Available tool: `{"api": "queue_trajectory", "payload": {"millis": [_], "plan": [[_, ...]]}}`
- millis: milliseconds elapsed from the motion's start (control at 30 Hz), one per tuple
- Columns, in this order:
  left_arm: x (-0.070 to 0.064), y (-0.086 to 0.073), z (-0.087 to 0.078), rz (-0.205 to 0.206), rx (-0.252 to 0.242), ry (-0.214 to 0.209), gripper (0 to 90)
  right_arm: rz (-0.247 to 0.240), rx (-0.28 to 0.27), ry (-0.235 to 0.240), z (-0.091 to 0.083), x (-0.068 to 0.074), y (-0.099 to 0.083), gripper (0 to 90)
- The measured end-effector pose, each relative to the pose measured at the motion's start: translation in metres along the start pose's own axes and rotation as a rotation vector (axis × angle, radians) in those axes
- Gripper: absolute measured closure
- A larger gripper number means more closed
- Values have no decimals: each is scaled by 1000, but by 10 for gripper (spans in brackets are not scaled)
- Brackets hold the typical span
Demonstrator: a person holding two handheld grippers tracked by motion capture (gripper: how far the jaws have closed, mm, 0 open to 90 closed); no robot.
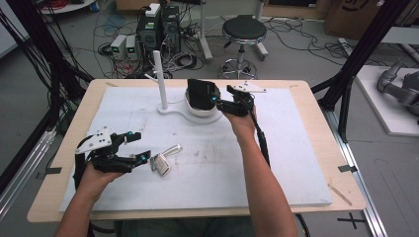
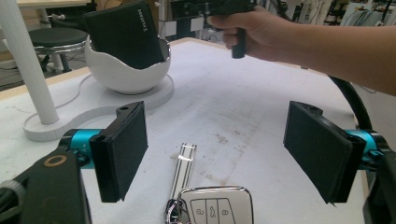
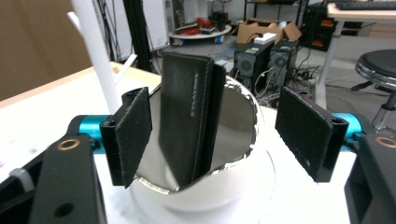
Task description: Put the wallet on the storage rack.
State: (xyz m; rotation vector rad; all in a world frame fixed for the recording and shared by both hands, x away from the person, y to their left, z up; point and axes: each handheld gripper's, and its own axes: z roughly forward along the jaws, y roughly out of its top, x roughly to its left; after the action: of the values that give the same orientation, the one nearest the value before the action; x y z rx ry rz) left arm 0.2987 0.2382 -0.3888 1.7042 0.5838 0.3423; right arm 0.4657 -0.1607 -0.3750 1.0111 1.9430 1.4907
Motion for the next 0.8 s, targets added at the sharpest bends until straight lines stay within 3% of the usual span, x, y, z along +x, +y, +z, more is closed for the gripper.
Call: {"api": "queue_trajectory", "payload": {"millis": [300, 600, 800], "plan": [[2, -2, 3, -4, 42, 44, 205, -62, 35, 63, -43, 10, 7, 237], [6, -3, 8, -9, 59, 55, 199, -32, -2, 134, -96, 13, -4, 219], [8, -3, 10, -8, 56, 60, 199, -38, 1, 156, -117, 15, -21, 215]]}}
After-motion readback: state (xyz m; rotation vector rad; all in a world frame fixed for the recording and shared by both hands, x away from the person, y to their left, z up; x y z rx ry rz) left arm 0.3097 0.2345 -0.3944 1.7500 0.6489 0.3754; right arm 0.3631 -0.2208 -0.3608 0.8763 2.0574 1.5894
